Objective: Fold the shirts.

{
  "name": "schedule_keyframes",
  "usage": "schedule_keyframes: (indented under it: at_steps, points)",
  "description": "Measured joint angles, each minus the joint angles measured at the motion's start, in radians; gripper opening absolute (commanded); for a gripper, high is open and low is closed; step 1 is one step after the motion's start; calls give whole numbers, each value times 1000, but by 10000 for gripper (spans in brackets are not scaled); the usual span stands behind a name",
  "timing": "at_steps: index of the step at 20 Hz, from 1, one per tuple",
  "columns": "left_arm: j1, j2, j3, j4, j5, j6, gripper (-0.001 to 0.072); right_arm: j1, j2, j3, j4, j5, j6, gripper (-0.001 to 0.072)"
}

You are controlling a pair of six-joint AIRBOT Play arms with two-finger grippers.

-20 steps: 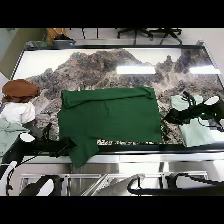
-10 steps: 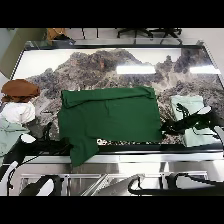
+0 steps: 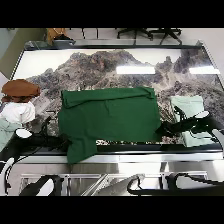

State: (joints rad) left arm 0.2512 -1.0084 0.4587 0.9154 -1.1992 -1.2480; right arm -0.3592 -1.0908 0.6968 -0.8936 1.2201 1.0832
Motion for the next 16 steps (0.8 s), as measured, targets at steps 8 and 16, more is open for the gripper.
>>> schedule_keyframes:
  at_steps: [8, 16]
  points:
    - [0, 23, 165, 75, -158, -47, 15, 0, 31, -13, -7, 35, 11, 19]
    - [0, 261, 194, 182, -189, -127, 15, -1, 192, 2, -124, 50, 150, 19]
